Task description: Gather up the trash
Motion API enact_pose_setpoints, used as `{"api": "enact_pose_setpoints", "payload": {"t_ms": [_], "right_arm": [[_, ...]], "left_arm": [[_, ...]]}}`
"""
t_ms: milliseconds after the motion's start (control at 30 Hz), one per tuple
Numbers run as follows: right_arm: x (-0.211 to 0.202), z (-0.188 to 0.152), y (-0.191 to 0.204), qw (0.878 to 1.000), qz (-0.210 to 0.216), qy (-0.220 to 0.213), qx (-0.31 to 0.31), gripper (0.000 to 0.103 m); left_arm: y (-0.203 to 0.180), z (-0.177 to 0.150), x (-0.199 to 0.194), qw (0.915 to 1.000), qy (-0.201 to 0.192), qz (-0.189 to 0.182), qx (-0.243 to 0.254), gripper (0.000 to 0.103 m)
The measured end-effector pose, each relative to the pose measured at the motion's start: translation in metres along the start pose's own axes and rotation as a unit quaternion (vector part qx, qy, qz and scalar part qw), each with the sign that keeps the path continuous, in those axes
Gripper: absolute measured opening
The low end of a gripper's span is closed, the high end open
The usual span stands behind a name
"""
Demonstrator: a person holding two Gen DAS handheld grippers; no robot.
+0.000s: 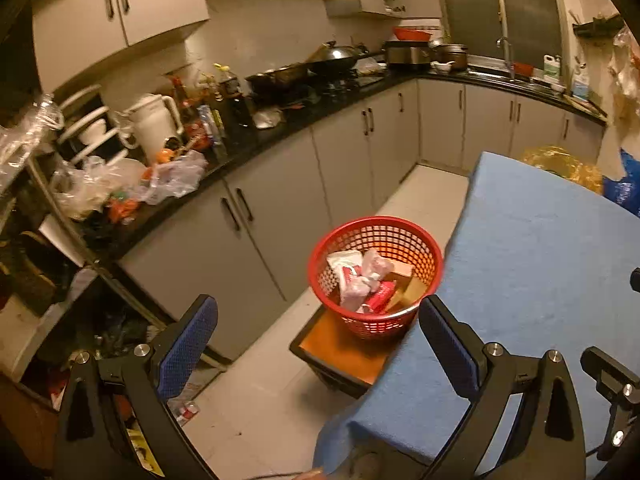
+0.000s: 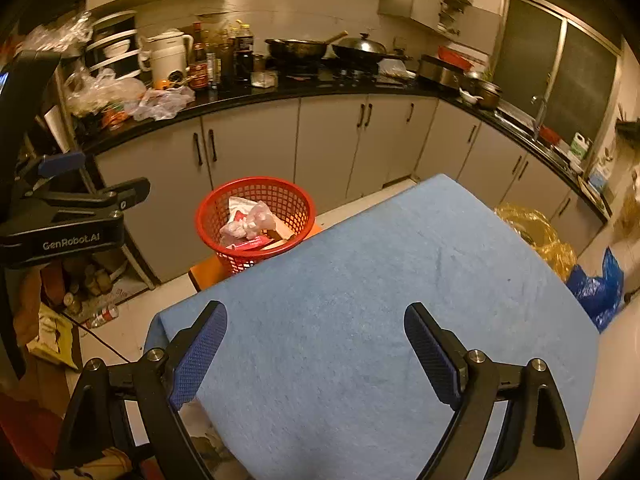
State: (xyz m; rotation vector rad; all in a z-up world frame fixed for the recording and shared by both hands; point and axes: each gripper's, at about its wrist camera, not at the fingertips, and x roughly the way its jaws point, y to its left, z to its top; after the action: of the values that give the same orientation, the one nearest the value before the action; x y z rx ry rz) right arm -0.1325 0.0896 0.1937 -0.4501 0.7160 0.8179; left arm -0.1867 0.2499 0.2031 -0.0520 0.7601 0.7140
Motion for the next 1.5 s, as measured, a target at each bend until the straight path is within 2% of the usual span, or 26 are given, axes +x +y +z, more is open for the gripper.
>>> {"api": "enact_pose_setpoints", "payload": {"t_ms": [167, 400, 1500], "right_arm": [[-0.004, -0.001, 0.0, 1.0, 0.006, -0.009, -0.014, 0.093], [-0.007, -0.005, 0.004, 1.0, 0.009, -0.011, -0.026, 0.093], [0.002, -0.001, 0.035, 0.999, 0.013, 0.009, -0.044, 0.093]], "left_arm": [[-0.009, -0.004, -0.003, 0.9994, 0.025, 0.023, 0.007, 0.1], [-0.013, -0.008, -0.007, 0.999, 0.023, 0.037, 0.014, 0.1], [0.021, -0.024, 0.004, 0.999, 0.04, 0.021, -0.008, 0.1]]}}
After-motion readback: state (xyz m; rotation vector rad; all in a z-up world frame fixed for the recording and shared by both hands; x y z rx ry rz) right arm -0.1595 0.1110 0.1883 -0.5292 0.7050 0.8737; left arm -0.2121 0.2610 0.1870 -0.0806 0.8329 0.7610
